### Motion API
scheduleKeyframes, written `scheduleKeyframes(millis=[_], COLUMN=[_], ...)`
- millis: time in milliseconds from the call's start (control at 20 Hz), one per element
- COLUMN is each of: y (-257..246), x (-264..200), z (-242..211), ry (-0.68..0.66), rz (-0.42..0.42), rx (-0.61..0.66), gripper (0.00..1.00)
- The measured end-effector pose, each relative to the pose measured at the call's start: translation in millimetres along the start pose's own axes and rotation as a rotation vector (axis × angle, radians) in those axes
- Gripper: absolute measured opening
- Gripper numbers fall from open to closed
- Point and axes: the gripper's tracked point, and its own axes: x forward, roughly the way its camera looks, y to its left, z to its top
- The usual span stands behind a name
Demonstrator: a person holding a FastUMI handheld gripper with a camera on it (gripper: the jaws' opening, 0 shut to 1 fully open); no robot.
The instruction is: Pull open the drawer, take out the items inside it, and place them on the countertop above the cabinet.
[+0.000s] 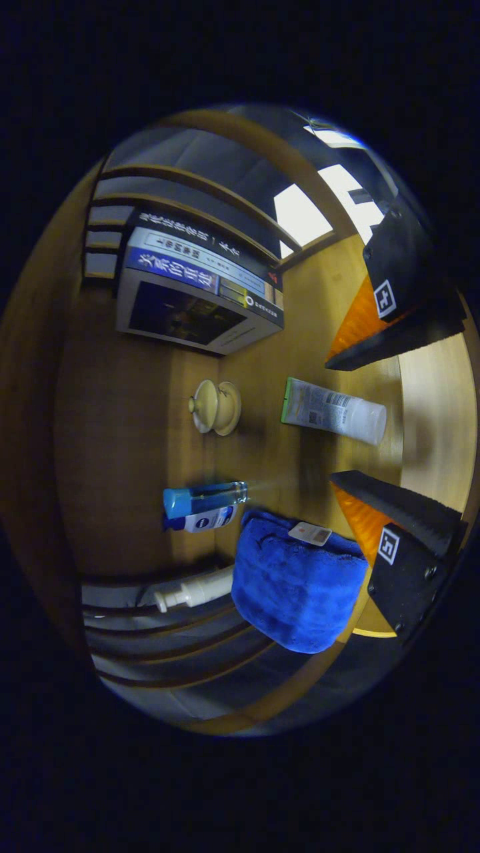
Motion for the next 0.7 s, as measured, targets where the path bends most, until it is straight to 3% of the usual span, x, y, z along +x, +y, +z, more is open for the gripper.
scheduleKeyframes(millis=[300, 550, 700], y=[0.4, 9.9, 3.1], x=[-60.5, -103.7, -125.4], z=[-4.3, -41.0, -67.4], ry=[-0.178, -0.242, -0.287], rz=[-0.005, 0.068, 0.062], rx=[-0.002, 0.074, 0.078], gripper=[0.98, 0.98, 0.98])
